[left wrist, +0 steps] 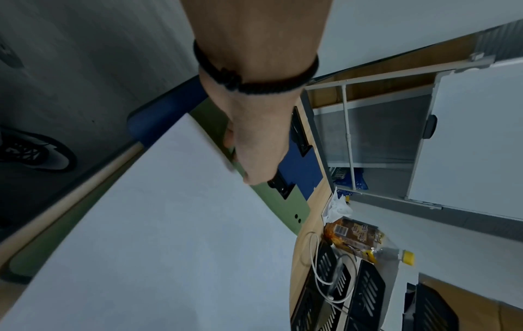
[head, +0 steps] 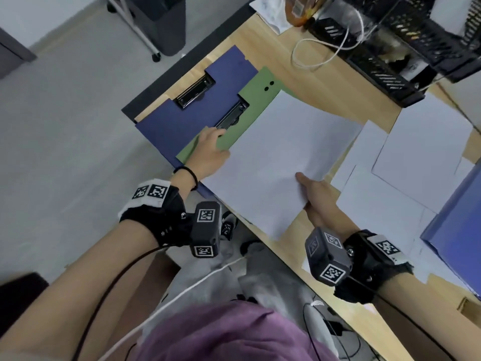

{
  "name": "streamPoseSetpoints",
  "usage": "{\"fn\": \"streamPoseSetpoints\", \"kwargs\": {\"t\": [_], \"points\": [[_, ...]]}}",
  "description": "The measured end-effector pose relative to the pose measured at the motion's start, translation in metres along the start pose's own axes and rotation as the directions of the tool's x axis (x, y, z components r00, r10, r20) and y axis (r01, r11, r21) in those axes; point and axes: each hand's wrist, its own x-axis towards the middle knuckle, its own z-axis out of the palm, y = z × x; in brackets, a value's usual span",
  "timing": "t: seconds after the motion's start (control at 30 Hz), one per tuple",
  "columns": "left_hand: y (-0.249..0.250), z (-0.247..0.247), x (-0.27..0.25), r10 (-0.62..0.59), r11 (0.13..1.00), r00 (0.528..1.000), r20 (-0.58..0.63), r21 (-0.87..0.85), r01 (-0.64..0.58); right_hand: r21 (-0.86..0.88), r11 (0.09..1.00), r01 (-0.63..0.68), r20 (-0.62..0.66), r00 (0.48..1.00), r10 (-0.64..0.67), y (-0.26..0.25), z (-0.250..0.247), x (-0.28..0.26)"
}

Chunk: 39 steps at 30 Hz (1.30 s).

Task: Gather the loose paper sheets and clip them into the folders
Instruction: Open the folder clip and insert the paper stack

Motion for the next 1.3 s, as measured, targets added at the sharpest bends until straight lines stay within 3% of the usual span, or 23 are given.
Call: {"fn": "streamPoseSetpoints", "kwargs": {"t": [0.23,0.43,0.57,0.83,1.0,1.2,1.3], "points": [[0.000,-0.013,0.016,-0.059,0.998,0.998,-0.005,0.032,0.059,0.213,0.969,-0.124,-0.020,0.991,0.131,-0.003,-0.008,0.006],[0.011,-0.003,0.022,-0.105,0.990,0.994,-0.010,0.093,0.106,0.283,0.948,-0.144,0.035,0.989,0.140,0.002,-0.023,0.002],[0.030,0.007,0.024,-0.104,0.989,0.993,0.058,0.112,0.097,0.360,0.924,-0.126,0.042,0.992,0.118,-0.001,-0.045,-0.008],[0.088,0.086,0.016,-0.062,0.889,0.969,0.238,0.455,-0.055,0.428,0.900,-0.075,-0.076,0.990,0.119,0.021,-0.120,-0.029],[0.116,0.129,0.029,-0.098,0.857,0.903,0.418,0.497,-0.136,0.526,0.849,-0.046,-0.161,0.975,0.152,0.049,-0.161,-0.035],[0.150,0.169,0.032,-0.079,0.832,0.907,0.414,0.528,-0.168,0.563,0.818,-0.117,-0.162,0.955,0.248,0.075,-0.183,-0.026],[0.152,0.183,0.033,-0.109,0.885,0.923,0.370,0.458,-0.079,0.537,0.832,-0.138,-0.205,0.936,0.287,0.085,-0.190,-0.021]]}}
